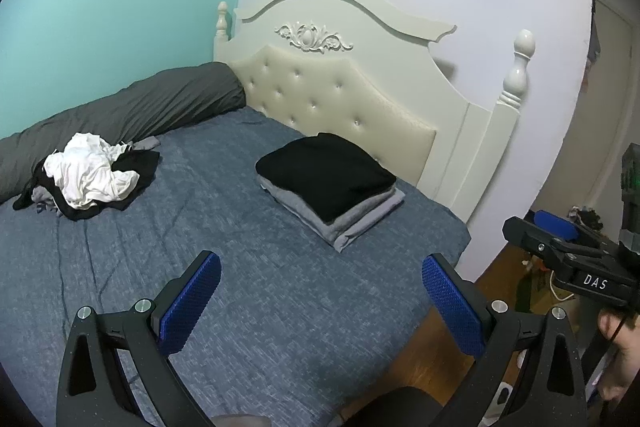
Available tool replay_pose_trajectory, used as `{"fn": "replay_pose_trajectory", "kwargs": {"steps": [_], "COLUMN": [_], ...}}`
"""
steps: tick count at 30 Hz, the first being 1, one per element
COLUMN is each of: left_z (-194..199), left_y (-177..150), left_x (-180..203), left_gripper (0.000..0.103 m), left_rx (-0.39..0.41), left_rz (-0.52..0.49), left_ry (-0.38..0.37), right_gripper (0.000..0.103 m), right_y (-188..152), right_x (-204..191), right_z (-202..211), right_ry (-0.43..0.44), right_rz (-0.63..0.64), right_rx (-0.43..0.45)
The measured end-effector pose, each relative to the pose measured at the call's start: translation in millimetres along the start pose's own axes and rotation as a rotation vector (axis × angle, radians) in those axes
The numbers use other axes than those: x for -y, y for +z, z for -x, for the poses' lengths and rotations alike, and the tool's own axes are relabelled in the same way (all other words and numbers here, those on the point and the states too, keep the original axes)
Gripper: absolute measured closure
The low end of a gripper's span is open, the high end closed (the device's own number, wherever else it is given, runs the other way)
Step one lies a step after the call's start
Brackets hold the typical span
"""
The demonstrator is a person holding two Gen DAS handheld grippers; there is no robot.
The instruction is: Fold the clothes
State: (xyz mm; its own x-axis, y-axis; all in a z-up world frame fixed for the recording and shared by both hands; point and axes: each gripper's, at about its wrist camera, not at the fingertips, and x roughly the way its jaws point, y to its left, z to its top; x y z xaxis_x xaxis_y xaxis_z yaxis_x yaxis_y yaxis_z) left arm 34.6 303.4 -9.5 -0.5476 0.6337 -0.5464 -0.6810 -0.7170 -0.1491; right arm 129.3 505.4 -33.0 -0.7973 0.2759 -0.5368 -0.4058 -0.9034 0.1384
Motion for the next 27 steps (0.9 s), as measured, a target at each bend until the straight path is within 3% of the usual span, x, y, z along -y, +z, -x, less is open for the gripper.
{"fn": "replay_pose_trajectory", "kwargs": {"steps": [27], "left_z": [-2.1], "left_y": [-3.4], "left_x": [-6.6], "left_gripper": [0.0], "left_rx": [-0.009], "left_rz": [0.023], "left_ry": [-0.013], "right_gripper": [0.0], "right_y": [-6.8], "right_x": [-4.2], "right_z": [-4.1], "right_ry": [-0.005], "right_rz": [0.019], "right_rx": [-0.012]}}
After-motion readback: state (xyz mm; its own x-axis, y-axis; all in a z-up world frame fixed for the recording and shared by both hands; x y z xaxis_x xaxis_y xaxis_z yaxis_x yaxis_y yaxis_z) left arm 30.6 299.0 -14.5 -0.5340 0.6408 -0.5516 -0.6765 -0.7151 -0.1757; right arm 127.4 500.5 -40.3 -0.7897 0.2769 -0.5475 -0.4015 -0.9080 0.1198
